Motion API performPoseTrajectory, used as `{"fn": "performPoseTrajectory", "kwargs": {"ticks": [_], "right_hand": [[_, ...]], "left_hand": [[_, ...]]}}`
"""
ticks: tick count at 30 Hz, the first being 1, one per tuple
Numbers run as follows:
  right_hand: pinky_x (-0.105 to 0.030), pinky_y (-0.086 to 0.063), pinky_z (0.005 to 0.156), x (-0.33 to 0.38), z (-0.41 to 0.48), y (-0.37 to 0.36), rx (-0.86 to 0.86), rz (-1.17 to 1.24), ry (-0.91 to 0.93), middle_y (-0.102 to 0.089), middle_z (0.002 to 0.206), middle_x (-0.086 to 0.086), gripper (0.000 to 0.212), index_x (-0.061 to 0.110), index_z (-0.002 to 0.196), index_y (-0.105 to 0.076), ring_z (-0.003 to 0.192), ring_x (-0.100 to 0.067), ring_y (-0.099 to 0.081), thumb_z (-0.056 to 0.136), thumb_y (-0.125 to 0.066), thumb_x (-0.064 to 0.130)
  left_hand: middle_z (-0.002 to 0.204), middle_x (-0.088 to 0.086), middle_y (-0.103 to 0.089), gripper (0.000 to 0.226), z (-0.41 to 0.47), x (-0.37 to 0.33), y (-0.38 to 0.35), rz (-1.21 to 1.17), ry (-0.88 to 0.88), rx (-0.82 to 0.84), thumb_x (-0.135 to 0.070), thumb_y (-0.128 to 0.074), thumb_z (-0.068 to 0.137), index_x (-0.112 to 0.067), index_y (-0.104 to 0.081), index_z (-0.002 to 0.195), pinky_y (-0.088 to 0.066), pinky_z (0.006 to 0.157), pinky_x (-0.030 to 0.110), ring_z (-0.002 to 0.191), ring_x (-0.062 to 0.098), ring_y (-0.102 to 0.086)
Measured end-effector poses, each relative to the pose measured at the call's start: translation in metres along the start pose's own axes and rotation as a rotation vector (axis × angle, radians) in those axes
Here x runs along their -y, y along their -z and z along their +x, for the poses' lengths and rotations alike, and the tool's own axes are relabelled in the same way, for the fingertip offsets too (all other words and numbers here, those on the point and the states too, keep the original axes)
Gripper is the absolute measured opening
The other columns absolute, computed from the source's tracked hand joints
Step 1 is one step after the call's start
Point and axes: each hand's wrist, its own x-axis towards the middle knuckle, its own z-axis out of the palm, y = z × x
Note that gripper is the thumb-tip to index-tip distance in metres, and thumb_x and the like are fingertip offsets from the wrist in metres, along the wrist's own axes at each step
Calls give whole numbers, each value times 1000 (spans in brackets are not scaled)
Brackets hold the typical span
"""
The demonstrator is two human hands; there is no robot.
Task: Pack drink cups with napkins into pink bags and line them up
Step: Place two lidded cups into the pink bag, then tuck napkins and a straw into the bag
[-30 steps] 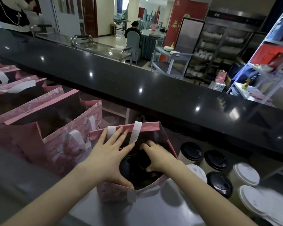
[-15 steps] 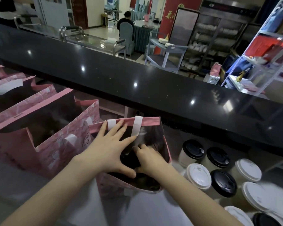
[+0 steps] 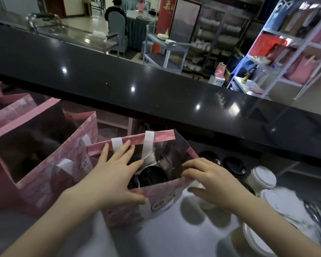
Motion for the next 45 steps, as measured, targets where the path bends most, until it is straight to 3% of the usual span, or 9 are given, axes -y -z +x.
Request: {"fn": "performPoseTrajectory", "kwargs": {"ticks": [2, 5, 11, 14, 17, 21, 30, 40, 45], "right_hand": [[-30, -56, 76, -3, 5, -10, -79, -99, 24, -69, 104, 0, 32, 15, 97, -72, 95, -19, -66, 67, -83, 7], [-33, -55, 71, -16, 20, -18, -158, -133, 18, -68, 99, -3, 31, 11, 91, -70, 91, -24, -65, 66, -78, -4], [-37, -56, 72, -38, 40, -24, -146, -99, -37, -66, 107, -8, 21, 7, 96, -69, 101, -28, -60, 78, -68, -5], [-36, -56, 80, -44, 23, -19, -226, -61, 3, -66, 110, -8, 23, 6, 101, -70, 104, -27, -61, 79, -70, -1], [-31, -53, 88, -56, -20, -7, -321, 13, 28, -66, 113, -9, 28, 6, 106, -70, 105, -25, -62, 79, -69, 0], [-37, -55, 78, -96, -106, 7, -305, 150, -69, -62, 121, -6, 26, 9, 109, -67, 103, -26, -62, 83, -66, 9], [-23, -43, 80, -244, -310, -13, -76, 194, -587, -59, 107, 14, 20, 31, 110, -61, 102, -7, -56, 90, -59, 30], [-31, -50, 84, -330, -383, -80, -24, 499, -990, -65, 109, 6, 33, 24, 116, -61, 91, -13, -60, 83, -65, 27], [-28, -48, 82, -352, -380, -114, -51, 639, -1082, -67, 108, 0, 41, 18, 120, -60, 92, -17, -61, 81, -71, 28]], "left_hand": [[161, 4, 14, 102, 1, -7, -3, 7, 60, -40, -86, -38, 68, -35, -11, 152, 15, 114, 58, 141, 15, 32], [161, 6, 14, 91, 0, -23, -8, -30, 147, -83, -82, -36, 75, -36, -13, 151, 9, 112, 62, 143, 18, 29], [162, 2, 6, 72, 1, -65, -9, -72, 210, -160, -73, -36, 84, -41, -17, 146, 2, 113, 64, 147, 22, 19], [159, -4, -20, 64, 0, -85, 1, -95, 255, -231, -69, -43, 86, -41, -30, 141, -11, 116, 55, 148, 21, -7], [121, -12, -59, 42, 5, -118, 11, -212, 206, -490, -54, -57, 84, -34, -57, 121, -43, 96, 37, 115, 14, -54], [89, -14, -67, 15, 37, -204, 11, -404, 88, -618, -33, -69, 82, -29, -69, 96, -53, 75, 34, 84, 8, -64], [78, -13, -68, 7, 157, -418, -39, -582, -244, -314, -29, -65, 80, -26, -70, 84, -53, 73, 35, 77, 5, -63], [112, -2, -67, 35, 275, -528, -97, -247, -279, 127, -30, -67, 83, -21, -64, 116, -54, 85, 34, 98, 16, -63], [132, 3, -53, 43, 318, -547, -128, -140, -261, 131, -24, -59, 90, -22, -52, 132, -48, 93, 38, 118, 24, -51]]}}
